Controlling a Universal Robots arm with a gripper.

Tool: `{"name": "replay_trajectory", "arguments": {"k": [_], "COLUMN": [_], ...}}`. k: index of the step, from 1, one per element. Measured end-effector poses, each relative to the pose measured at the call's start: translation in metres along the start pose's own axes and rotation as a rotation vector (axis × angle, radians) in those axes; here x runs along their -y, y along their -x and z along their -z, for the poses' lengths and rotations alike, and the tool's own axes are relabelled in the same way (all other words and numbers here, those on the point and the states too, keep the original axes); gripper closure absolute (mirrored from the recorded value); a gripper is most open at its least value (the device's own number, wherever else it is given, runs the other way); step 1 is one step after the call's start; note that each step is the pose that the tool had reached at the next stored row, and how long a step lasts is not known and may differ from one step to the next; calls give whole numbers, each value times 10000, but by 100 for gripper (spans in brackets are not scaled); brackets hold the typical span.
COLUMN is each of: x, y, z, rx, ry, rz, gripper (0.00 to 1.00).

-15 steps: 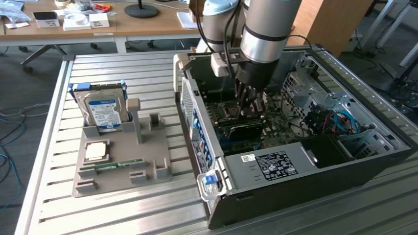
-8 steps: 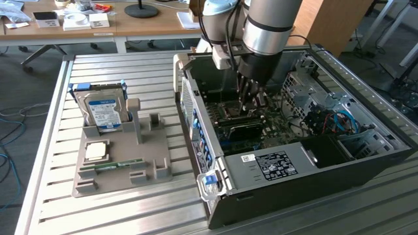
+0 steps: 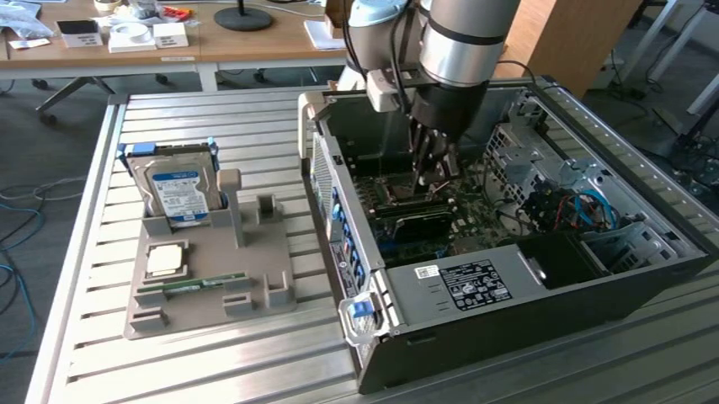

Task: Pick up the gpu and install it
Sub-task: 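Press down on the gpu until it lock into place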

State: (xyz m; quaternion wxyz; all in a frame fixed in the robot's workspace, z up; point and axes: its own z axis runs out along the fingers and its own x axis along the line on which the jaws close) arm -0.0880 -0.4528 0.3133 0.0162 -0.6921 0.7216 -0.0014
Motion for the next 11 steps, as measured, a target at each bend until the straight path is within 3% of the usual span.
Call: {"name": "replay_trajectory", "arguments": {"k": [4, 11], "x": [2, 2], "y": [1, 1], "z": [64, 65], "rx": [0, 0], "ry": [1, 0], "rz": [0, -1], "gripper": [89, 89]}}
